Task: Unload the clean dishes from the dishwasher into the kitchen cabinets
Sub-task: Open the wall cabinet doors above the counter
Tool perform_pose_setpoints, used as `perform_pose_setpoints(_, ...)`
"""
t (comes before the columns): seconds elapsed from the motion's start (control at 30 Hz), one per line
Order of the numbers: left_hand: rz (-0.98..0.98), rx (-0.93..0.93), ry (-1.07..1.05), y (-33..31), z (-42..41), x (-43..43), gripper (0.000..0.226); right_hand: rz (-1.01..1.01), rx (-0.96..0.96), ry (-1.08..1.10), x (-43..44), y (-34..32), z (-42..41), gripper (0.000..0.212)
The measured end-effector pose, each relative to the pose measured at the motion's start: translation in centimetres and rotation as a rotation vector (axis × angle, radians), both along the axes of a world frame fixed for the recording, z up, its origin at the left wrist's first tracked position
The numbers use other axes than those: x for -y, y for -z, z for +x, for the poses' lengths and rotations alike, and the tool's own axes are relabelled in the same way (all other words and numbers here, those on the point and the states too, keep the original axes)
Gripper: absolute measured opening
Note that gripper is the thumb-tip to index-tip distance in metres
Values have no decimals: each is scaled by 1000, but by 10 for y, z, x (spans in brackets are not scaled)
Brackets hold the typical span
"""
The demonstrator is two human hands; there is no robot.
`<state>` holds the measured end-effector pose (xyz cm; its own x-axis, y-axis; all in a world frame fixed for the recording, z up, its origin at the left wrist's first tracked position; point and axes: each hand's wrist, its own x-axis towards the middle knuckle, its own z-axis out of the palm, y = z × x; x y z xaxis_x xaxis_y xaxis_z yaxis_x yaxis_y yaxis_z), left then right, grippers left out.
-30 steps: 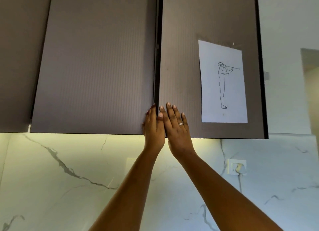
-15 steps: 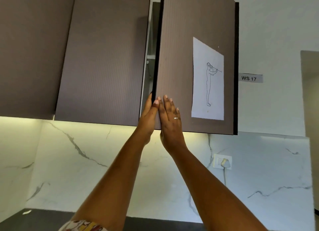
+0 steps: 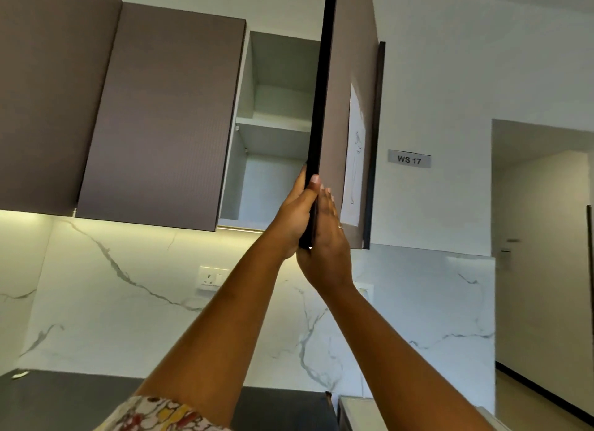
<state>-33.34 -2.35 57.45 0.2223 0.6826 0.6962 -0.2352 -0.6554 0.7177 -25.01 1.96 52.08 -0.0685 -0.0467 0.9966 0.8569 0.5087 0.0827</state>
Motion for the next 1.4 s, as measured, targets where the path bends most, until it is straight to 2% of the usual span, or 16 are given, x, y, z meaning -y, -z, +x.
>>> perform_pose_setpoints(0.17, 86, -36, 91, -4, 38, 25, 49, -13, -52, 14, 40, 3, 35, 88)
perform_pose_setpoints(0.33, 202, -23, 182, -3, 81, 37, 48, -9, -125, 77, 71, 6, 71, 81)
perform_pose_setpoints(0.5, 319, -84, 142, 8, 125, 42, 50, -25, -190, 152, 95, 10, 100, 79)
perform_pose_setpoints(0.63, 389, -129, 100, 16, 156, 47, 51, -82, -328, 168, 107, 12, 128, 65)
perform_pose_setpoints(0.7, 415, -180, 80, 18, 171, 47, 52, -63, -312, 224, 111, 13, 143, 70)
perform_pose_setpoints(0.93, 431, -358, 50, 37, 213, 43, 54, -107, -360, 358, 126, 15, 189, 66)
perform_pose_setpoints(1.2, 392, -552, 74, 41, 240, 54, 55, -261, -421, 348, 137, 16, 232, 61)
perform_pose_setpoints(1.4, 361, -555, 73, 45, 253, 59, 54, -310, -417, 371, 135, 15, 248, 64)
